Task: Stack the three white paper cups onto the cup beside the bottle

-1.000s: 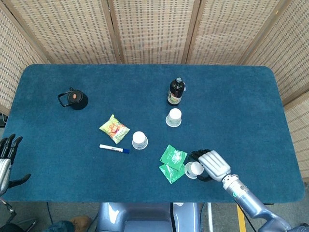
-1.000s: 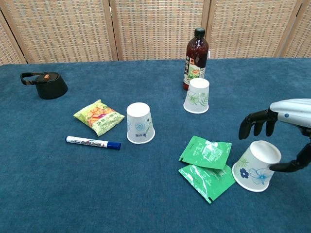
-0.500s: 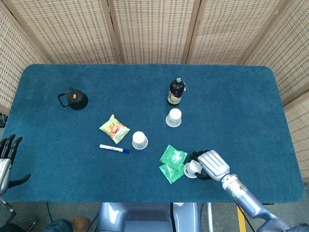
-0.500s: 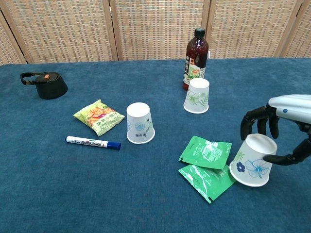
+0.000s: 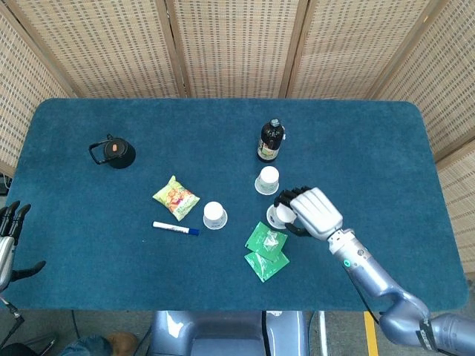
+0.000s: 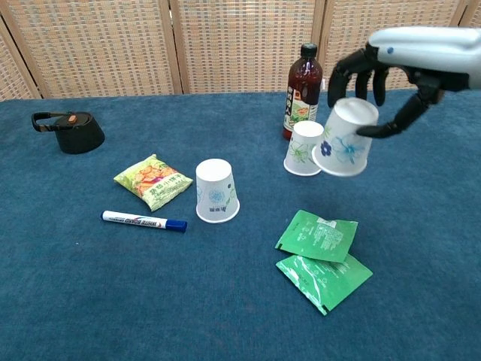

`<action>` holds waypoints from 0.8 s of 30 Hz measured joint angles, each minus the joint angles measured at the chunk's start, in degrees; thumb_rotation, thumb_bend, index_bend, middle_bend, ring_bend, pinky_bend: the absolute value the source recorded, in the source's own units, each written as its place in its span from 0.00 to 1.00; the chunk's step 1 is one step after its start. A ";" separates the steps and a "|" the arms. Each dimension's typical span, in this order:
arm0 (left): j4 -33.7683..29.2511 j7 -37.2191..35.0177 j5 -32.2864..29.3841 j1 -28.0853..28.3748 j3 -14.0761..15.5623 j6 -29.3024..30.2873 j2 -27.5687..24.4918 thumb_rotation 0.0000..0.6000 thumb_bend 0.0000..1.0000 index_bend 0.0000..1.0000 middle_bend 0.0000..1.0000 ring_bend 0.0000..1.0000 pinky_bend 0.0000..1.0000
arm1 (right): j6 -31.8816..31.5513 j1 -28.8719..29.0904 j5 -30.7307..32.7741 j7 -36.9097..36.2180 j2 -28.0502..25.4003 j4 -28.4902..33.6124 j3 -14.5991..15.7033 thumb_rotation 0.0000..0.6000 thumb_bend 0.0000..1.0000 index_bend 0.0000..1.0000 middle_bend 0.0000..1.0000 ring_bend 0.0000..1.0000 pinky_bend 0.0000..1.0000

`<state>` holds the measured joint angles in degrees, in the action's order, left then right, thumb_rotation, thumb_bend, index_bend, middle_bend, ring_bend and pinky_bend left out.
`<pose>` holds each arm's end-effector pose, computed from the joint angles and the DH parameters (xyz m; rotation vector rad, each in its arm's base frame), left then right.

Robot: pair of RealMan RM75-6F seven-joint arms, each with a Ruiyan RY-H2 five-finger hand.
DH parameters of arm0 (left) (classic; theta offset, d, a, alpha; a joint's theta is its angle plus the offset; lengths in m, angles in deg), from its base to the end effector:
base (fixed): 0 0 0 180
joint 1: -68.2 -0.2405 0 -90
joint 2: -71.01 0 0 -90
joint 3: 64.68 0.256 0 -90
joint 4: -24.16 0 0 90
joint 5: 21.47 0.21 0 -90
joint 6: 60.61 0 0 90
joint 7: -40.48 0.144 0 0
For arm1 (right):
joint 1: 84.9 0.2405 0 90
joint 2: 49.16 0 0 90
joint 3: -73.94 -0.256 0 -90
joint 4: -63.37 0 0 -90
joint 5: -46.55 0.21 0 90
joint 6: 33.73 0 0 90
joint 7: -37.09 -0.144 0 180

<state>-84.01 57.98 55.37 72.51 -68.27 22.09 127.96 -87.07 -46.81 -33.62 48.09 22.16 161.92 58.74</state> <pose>-0.2873 0.1751 0.1755 -1.3571 -0.8975 -0.6836 -0.1214 -0.3332 0.0727 1.9577 -0.7676 1.1093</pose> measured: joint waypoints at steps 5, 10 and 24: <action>0.08 0.93 -1.84 0.35 -0.54 -0.14 0.54 1.00 0.00 0.00 0.00 0.00 0.00 | 3.42 6.10 4.87 2.82 2.31 -4.99 -3.80 1.00 0.54 0.45 0.49 0.47 0.50; 0.53 3.06 -5.03 0.91 -1.77 0.11 1.81 1.00 0.00 0.00 0.00 0.00 0.00 | 7.86 11.52 12.57 5.94 4.75 -10.03 -5.76 1.00 0.56 0.45 0.49 0.47 0.50; 1.31 3.98 -7.36 2.35 -2.09 -1.37 2.48 1.00 0.00 0.00 0.00 0.00 0.00 | 11.36 19.47 28.40 14.18 9.41 -18.36 -4.56 1.00 0.55 0.45 0.49 0.48 0.50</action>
<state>-82.70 61.96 48.01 74.86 -70.36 20.72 130.44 -75.70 -27.35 -5.22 62.27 31.56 143.56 54.17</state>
